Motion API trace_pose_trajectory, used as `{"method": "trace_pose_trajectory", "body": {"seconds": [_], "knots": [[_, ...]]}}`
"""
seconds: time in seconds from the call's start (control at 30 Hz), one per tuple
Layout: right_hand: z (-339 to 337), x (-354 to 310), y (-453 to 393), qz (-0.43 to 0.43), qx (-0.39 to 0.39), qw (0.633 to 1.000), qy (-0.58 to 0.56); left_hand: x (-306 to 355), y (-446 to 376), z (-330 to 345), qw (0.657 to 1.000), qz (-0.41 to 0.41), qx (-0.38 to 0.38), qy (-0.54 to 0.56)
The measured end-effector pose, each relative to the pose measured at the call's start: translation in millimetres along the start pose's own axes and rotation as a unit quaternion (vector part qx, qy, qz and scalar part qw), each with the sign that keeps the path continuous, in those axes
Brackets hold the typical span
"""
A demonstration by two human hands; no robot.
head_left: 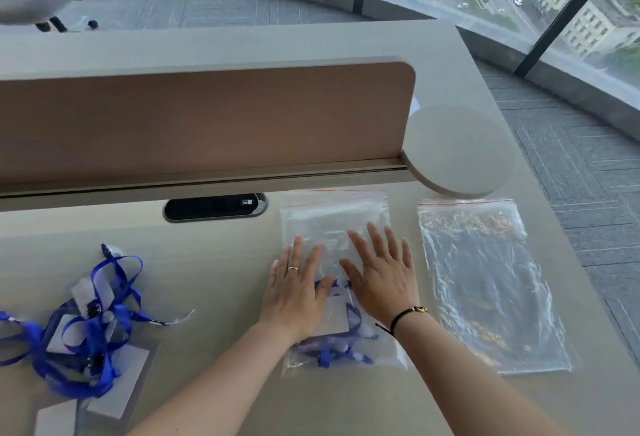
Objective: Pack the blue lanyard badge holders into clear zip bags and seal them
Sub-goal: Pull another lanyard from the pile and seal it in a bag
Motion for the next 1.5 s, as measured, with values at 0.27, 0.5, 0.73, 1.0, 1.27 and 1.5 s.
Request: {"method": "trace_pose_trajectory", "body": {"seconds": [0.27, 0.5, 0.73, 1.0, 1.27, 1.5], "knots": [[-32.2, -54.3, 17.2, -0.006, 0.093, 0.994, -0.056, -29.4, 31.0, -31.8, 0.995, -0.025, 0.052, 0.076], [0.1, -187.7, 43.6, -0.085, -0.029, 0.982, -0.164, -129.8, 82.2, -66.6, 0.988, -0.08, 0.121, 0.055], [44.2, -277.1, 59.4, -0.071, -0.121, 0.978, -0.155, -228.4, 132.1, -104.8, 0.955, -0.188, 0.199, 0.113], [62.2, -310.0, 64.3, -0.048, -0.107, 0.987, -0.107, -281.6, 174.3, -112.5, 0.951, -0.206, 0.211, 0.091], [14.0, -331.0, 103.0, -0.09, -0.103, 0.951, -0.276, -262.1, 180.4, -124.9, 0.968, -0.091, 0.207, 0.113], [-31.6, -336.1, 112.6, 0.059, -0.173, 0.829, -0.528, -265.9, 172.0, -140.3, 0.928, -0.144, 0.287, 0.186]]}}
Point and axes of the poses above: each hand's wrist, its own y-axis away from the middle knuckle, its own z-axis out of the palm, x = y × z, the point moved 2 cm from there along -y, towards the middle knuckle, and after that the axes turned 15 degrees about x, right-handed, at the moved point
